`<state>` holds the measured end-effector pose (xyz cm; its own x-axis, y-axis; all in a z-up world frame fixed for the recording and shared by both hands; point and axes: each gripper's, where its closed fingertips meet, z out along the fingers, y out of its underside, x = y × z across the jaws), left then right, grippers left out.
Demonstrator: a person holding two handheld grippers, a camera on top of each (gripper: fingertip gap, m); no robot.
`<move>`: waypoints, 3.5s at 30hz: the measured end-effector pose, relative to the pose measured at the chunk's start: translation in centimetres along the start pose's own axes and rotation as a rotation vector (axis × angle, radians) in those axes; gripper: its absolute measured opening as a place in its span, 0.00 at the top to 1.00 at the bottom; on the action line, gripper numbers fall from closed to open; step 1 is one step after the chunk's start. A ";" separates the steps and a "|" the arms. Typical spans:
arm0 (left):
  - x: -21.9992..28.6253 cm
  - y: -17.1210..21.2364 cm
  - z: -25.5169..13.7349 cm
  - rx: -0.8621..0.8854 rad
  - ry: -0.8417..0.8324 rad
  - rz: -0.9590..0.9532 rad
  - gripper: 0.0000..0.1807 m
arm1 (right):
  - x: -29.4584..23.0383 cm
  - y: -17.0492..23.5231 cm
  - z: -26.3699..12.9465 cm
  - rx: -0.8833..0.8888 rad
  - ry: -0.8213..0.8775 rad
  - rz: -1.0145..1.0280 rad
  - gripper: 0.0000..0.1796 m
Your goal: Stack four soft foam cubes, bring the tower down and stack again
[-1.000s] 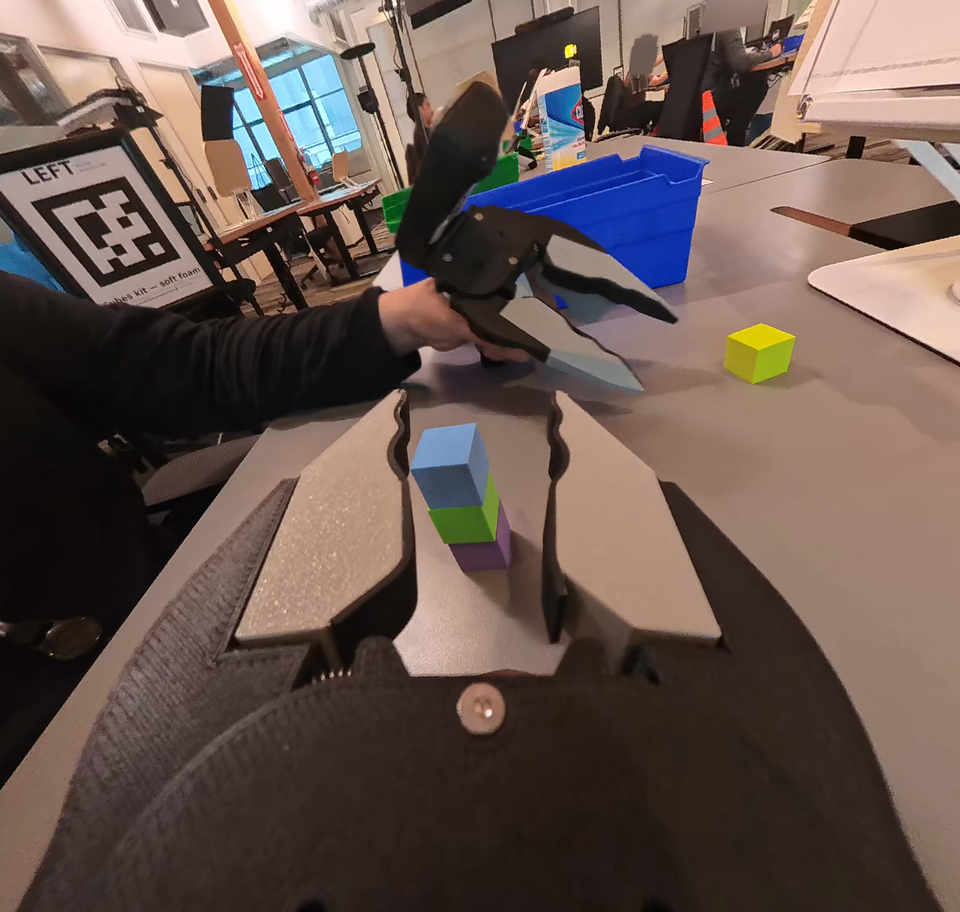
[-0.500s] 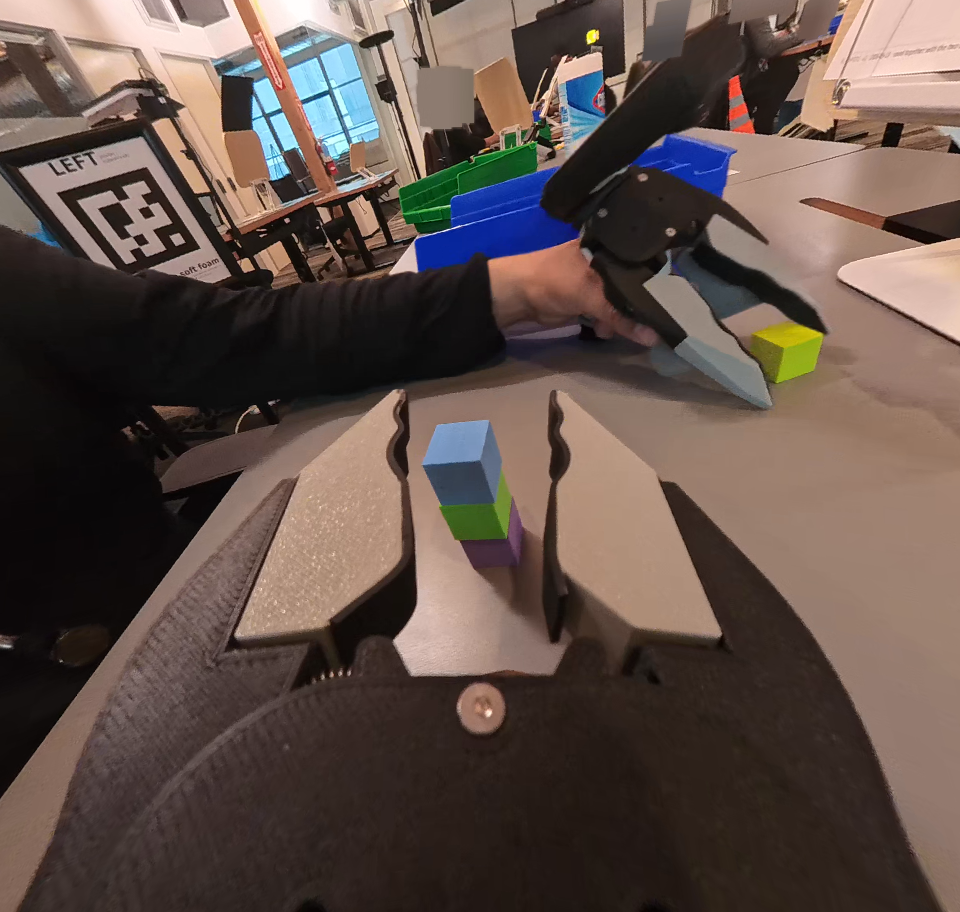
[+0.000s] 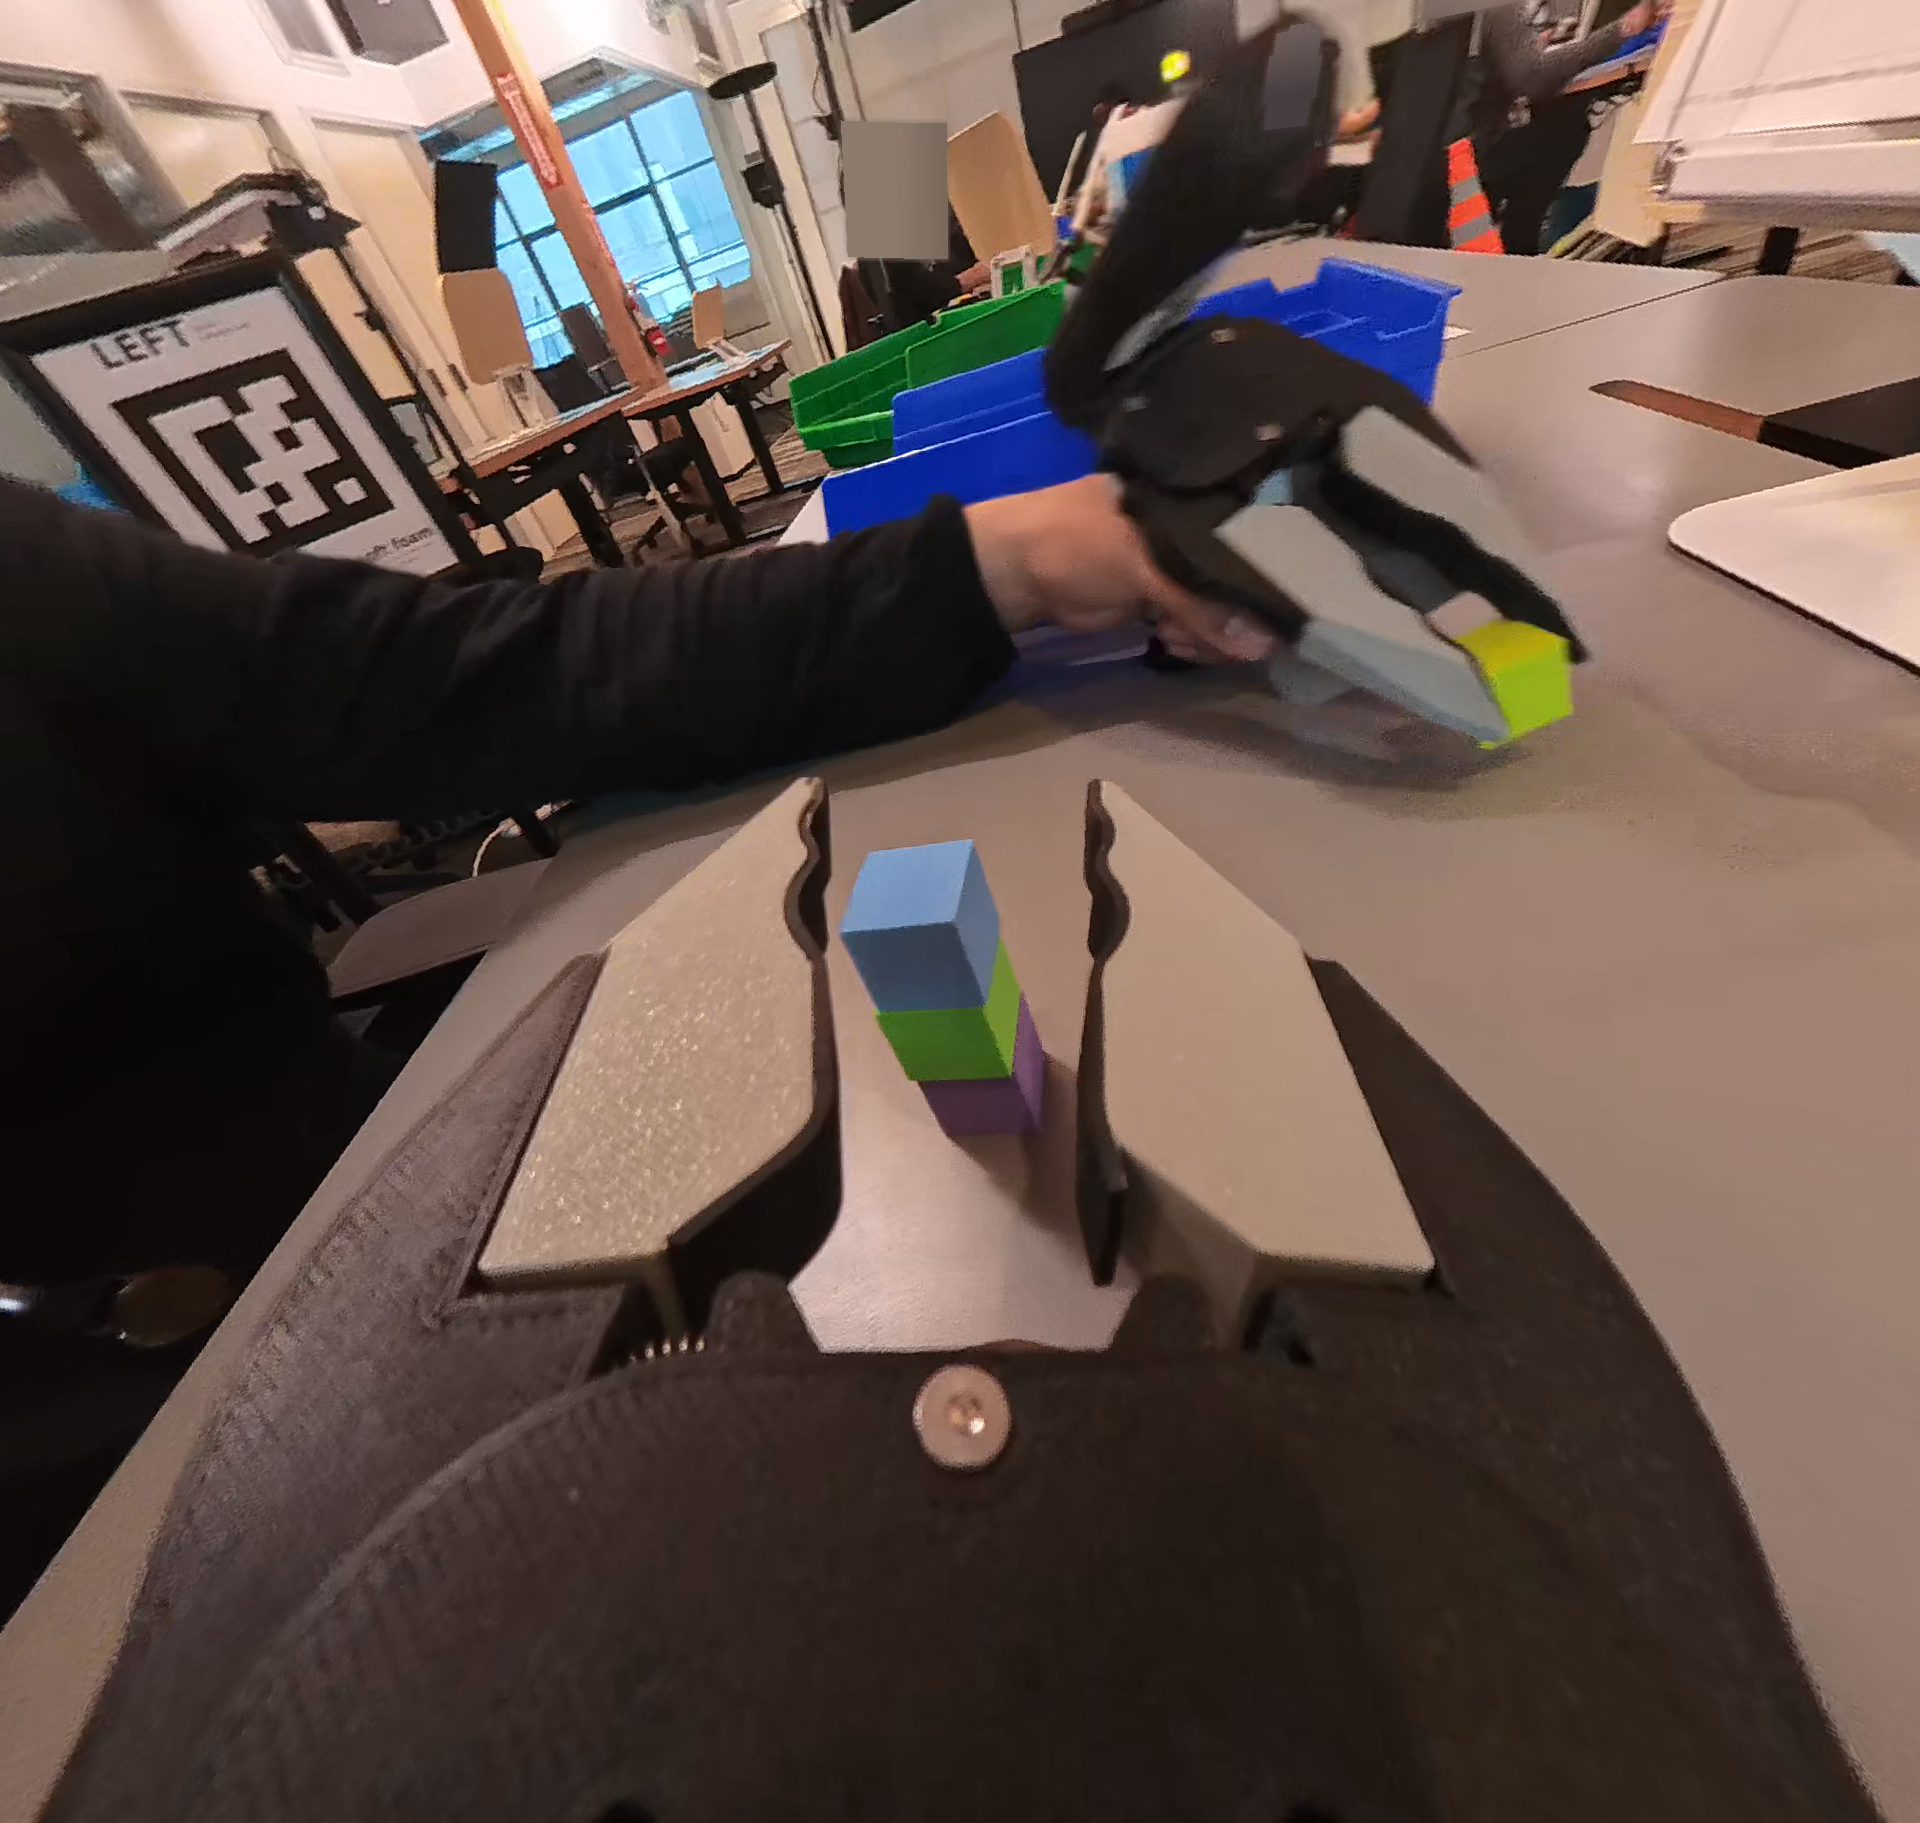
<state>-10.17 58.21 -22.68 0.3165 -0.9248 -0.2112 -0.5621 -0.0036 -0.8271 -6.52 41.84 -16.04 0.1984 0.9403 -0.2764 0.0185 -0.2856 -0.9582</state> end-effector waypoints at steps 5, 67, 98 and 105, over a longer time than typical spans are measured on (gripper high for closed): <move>5.8 -3.6 -2.4 0.166 -0.059 0.403 0.83 | 0.8 -1.7 -0.5 0.094 0.015 0.117 0.72; 11.9 -7.9 -8.7 0.384 -0.198 0.573 0.89 | -1.5 0.7 -0.1 -0.019 0.084 -0.138 0.78; 5.8 3.7 -3.1 -0.262 -0.228 0.134 0.99 | -6.2 1.4 -1.7 -0.181 0.035 -0.341 1.00; 5.6 3.8 -3.2 -0.272 -0.235 0.100 0.98 | 1.4 4.2 -1.3 -0.354 0.459 -0.357 0.92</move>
<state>-13.00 51.75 -25.37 0.3985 -0.8133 -0.4240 -0.7716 -0.0474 -0.6344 -4.95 41.67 -20.39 0.5150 0.8366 0.1868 0.4643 -0.0891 -0.8812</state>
